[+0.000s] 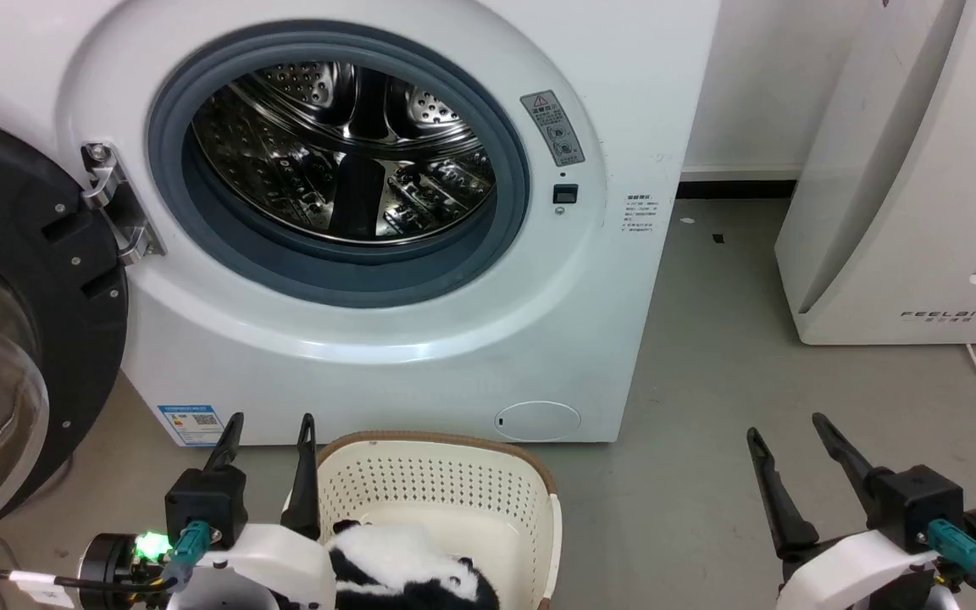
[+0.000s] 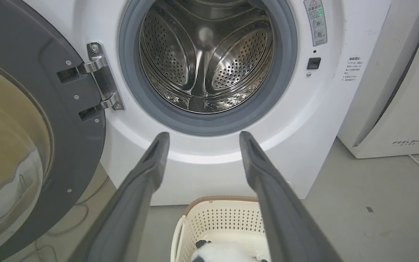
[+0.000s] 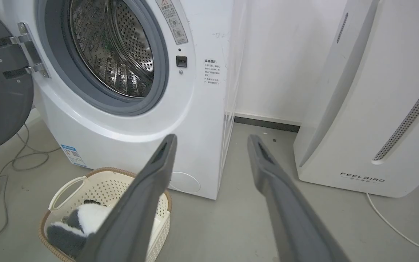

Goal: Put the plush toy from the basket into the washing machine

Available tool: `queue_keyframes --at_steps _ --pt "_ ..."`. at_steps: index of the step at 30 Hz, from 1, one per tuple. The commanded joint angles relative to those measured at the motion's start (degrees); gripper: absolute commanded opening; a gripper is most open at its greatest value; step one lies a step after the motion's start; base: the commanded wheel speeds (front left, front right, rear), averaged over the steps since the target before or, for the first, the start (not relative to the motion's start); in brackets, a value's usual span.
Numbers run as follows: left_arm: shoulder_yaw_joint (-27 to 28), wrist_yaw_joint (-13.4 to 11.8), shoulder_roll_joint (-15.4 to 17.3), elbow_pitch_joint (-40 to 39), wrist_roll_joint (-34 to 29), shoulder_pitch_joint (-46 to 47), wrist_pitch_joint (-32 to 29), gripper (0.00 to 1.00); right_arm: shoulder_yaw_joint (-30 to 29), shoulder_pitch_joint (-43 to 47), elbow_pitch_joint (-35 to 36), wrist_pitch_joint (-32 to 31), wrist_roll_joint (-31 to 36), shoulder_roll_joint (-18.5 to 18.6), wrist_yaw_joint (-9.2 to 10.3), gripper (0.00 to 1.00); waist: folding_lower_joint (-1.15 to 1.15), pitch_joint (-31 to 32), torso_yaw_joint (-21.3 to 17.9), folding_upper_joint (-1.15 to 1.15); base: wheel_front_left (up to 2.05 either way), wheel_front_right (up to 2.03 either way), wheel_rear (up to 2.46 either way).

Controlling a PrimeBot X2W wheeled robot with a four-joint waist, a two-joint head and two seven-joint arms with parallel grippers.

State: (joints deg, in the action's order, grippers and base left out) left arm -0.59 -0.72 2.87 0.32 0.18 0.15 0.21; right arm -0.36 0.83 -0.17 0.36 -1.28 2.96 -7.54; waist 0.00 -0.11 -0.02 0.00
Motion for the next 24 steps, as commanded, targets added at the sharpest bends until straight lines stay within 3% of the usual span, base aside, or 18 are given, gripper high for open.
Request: queue_keyframes --at_steps 1,15,24 --pt "-0.09 -0.44 0.0 0.1 0.22 0.13 0.68 1.0 -0.33 0.0 0.43 0.61 -0.79 0.0 0.0 1.0 0.0 -0.04 -0.01 0.0 0.0 0.0 0.0" --pt "-1.37 -1.14 0.26 2.58 0.04 2.09 2.36 1.0 -1.09 -0.32 1.45 2.28 -3.76 -0.01 0.01 1.0 0.0 -1.12 -0.3 0.0 0.0 0.0 0.0" --pt "-3.13 -0.58 0.93 10.03 -0.23 6.57 3.67 1.0 -0.95 -1.45 2.27 3.58 -5.75 -0.02 0.01 1.0 0.0 -4.01 -1.82 0.0 0.0 0.0 0.0"
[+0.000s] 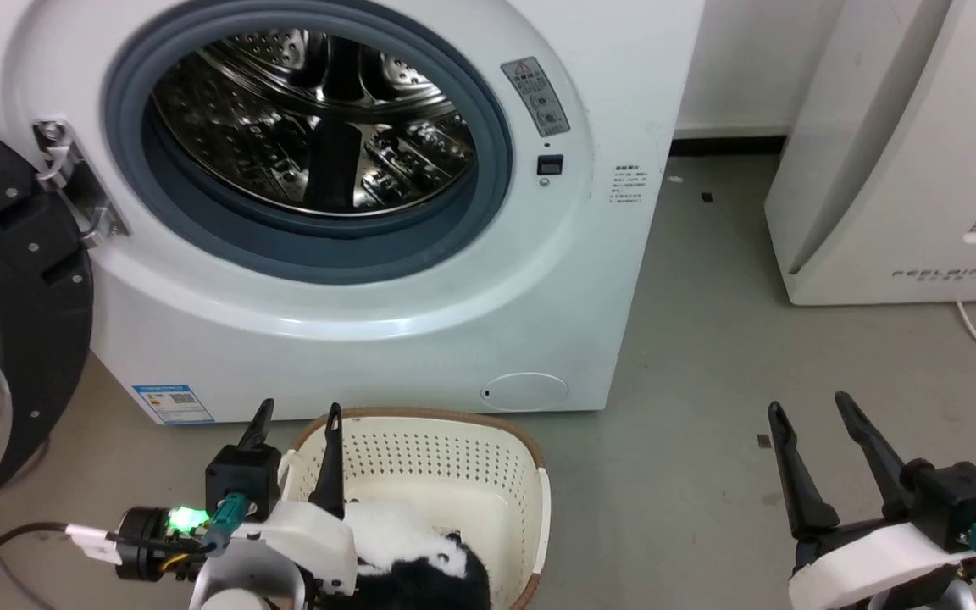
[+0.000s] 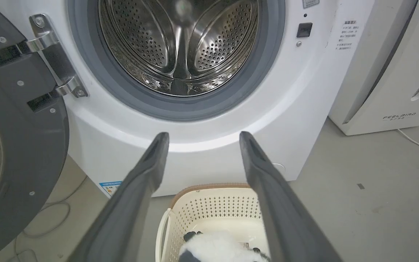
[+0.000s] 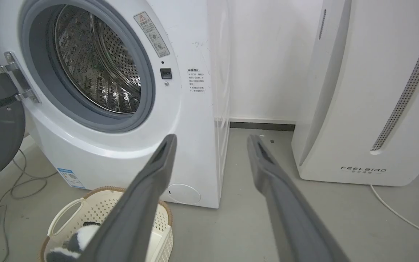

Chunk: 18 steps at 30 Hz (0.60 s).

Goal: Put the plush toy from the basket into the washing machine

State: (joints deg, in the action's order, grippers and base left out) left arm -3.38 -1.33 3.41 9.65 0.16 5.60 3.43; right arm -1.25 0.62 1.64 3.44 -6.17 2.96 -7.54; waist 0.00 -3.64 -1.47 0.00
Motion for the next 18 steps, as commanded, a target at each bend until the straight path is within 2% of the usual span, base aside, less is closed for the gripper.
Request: queue_keyframes --at_steps 1,18 --pt "-0.5 0.12 0.5 1.53 -0.23 1.64 0.57 1.0 -0.09 -1.4 0.56 0.62 -1.11 -0.02 0.01 1.0 0.0 -0.93 -0.58 0.0 0.0 0.0 0.0" --pt "-3.93 2.01 2.42 17.34 -1.26 12.4 1.8 1.0 0.24 -5.16 2.34 2.52 -4.9 -0.03 0.02 1.0 0.0 -9.53 -3.74 0.0 0.0 0.0 0.0"
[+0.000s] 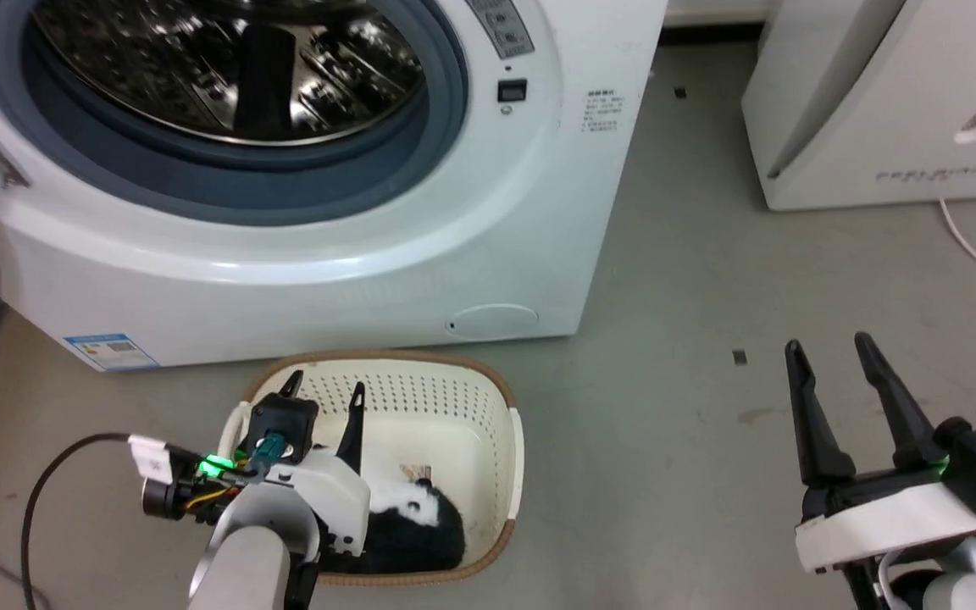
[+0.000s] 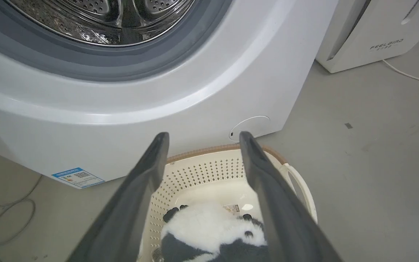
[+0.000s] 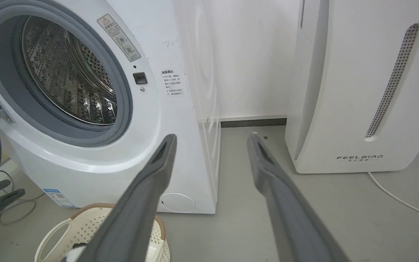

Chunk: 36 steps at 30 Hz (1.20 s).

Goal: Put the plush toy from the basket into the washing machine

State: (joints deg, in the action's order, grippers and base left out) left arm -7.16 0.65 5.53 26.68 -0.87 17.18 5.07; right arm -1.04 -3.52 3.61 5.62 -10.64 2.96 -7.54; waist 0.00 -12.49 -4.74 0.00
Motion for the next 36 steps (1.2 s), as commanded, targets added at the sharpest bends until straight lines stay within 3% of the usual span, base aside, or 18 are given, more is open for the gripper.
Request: queue_keyframes --at_steps 1,15,23,31,36 --pt "-0.49 0.17 0.46 1.3 -0.39 1.52 0.0 1.0 0.09 -1.28 0.5 0.46 -0.65 -0.03 0.02 1.0 0.0 -1.24 -0.66 0.0 0.0 0.0 0.0" --pt "-8.33 2.57 4.69 11.3 -5.39 9.9 -7.17 1.0 0.49 -4.81 2.45 2.13 -4.03 -0.04 0.03 1.0 0.0 -10.72 -3.55 0.0 0.0 0.0 0.0" --pt "-13.84 3.52 6.99 16.14 -8.13 14.71 -14.29 1.0 0.71 -6.67 3.55 3.08 -6.04 -0.05 0.03 1.0 0.0 -16.26 -4.78 0.0 0.0 0.0 0.0" --pt "-19.58 4.04 9.94 20.87 -6.45 18.52 -21.71 1.0 1.06 -8.5 4.78 4.04 -7.91 -0.05 0.03 1.0 0.0 -21.89 -6.2 0.0 0.0 0.0 0.0" --pt "-23.76 4.35 12.02 23.82 -4.65 22.39 -22.64 1.0 0.93 -9.42 5.36 4.64 -8.96 -0.06 0.04 1.0 0.0 -25.31 -6.84 0.0 0.0 0.0 0.0"
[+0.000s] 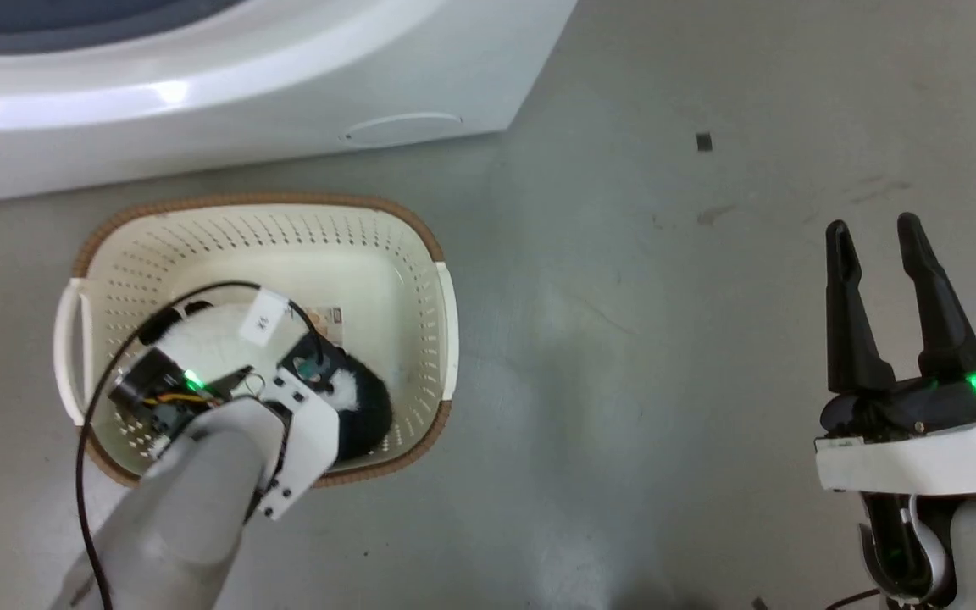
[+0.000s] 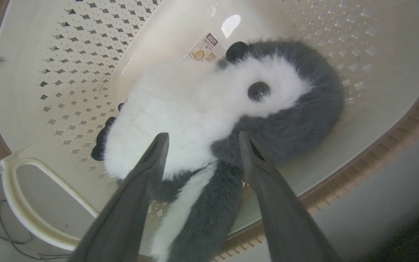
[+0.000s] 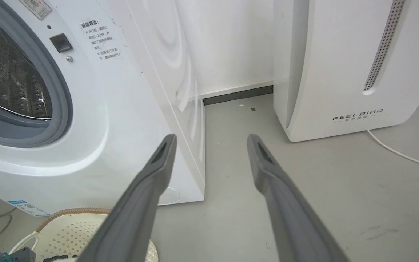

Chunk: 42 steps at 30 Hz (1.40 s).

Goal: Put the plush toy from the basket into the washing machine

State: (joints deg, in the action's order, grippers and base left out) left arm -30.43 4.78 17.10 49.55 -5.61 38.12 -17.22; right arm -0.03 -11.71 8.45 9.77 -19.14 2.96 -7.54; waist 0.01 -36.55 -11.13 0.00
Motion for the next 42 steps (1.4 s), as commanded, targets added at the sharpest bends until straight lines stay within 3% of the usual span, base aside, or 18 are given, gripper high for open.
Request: queue_keyframes --at_steps 1,28,30,42 --pt "-1.13 0.28 0.78 1.52 0.56 2.22 -0.5 1.0 -0.06 -1.44 0.63 0.6 -0.63 -0.06 0.04 1.0 -0.01 -1.88 -0.56 0.0 0.0 0.0 0.0" --pt "-15.48 1.63 5.64 17.42 8.31 21.29 -3.87 1.0 -0.66 -7.11 3.31 3.81 -5.53 -0.08 0.05 1.0 -0.01 -16.15 -2.67 0.0 0.0 0.0 0.0" --pt "-16.41 1.73 5.79 18.6 8.57 22.19 -3.67 0.0 -0.65 -7.47 3.34 4.05 -6.0 -0.08 0.05 1.0 -0.01 -16.57 -2.83 0.0 0.0 0.0 0.0" --pt "-19.66 2.45 6.21 24.4 11.94 25.62 -3.51 0.0 -0.69 -8.96 2.59 5.23 -8.09 -0.08 0.05 1.0 -0.01 -16.57 -3.71 0.0 0.0 0.0 0.0"
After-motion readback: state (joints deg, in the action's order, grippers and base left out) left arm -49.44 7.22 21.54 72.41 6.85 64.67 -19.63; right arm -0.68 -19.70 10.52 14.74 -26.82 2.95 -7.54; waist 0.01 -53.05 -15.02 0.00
